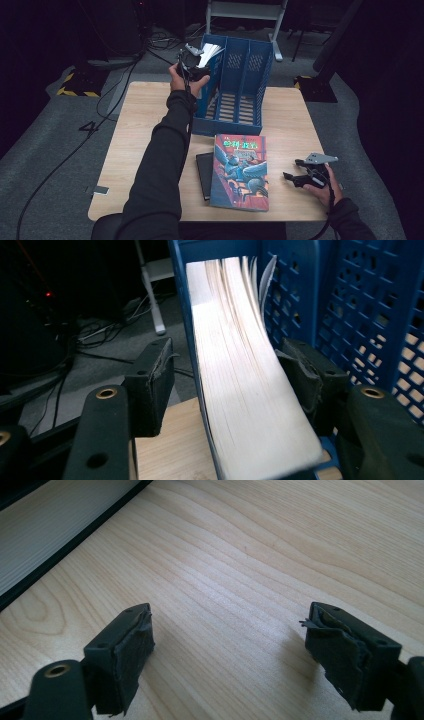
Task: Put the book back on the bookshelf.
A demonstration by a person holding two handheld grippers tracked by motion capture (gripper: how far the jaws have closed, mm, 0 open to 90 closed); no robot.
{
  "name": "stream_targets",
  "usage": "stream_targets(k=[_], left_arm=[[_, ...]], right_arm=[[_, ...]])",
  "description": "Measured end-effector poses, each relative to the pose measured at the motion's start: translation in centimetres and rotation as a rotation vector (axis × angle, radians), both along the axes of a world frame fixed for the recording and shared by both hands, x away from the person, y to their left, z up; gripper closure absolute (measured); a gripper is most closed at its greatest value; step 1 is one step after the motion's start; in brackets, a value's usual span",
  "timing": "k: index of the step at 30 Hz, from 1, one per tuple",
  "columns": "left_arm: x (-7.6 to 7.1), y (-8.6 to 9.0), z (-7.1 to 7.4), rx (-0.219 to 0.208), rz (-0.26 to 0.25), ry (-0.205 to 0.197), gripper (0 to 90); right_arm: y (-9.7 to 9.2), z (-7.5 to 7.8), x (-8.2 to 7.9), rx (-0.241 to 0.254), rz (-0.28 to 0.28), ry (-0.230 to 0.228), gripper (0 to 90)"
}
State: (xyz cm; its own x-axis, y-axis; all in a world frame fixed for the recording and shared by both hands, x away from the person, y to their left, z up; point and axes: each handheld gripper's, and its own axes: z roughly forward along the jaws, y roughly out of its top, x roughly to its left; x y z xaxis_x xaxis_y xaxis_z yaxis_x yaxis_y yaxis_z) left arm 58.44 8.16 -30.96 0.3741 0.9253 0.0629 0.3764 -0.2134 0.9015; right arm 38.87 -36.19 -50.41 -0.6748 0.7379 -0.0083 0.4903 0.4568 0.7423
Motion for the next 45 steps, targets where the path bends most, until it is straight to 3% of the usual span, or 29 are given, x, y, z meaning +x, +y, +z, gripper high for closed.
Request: stream_targets(k=[5,13,24,31,34,36,45], left_arm=[[-1.5,0.8,0.3,0.009,-0.057,-0.008,39.6],[-3.7,2.9,0.8,0.012,-0.104,-0.02,36.9],[-6.6,5.5,-0.2,0.03,-0.192,-0.023,33.7],[-9.4,6.6,-1.6,0.067,-0.271,0.0,31.5],[-10.6,6.7,-2.5,0.113,-0.297,0.011,29.3],[-11.4,6.9,-3.2,0.144,-0.309,0.019,28.4],[-14.6,7.7,-6.9,0.195,-0.401,0.074,25.9]], right_arm=[[0.0,0.0,0.0,0.0,0.0,0.0,19.5],[0.0,0.0,0.0,-0.001,-0.001,0.001,19.3],[0.0,0.0,0.0,-0.001,-0.002,0.0,19.0],[0.0,0.0,0.0,-0.001,-0.003,0.001,18.8],[0.0,0.0,0.1,-0.003,-0.007,0.0,17.7],[0.0,0.0,0.1,-0.004,-0.009,0.003,17.3],[0.0,0.0,0.1,-0.008,-0.015,0.002,16.1]])
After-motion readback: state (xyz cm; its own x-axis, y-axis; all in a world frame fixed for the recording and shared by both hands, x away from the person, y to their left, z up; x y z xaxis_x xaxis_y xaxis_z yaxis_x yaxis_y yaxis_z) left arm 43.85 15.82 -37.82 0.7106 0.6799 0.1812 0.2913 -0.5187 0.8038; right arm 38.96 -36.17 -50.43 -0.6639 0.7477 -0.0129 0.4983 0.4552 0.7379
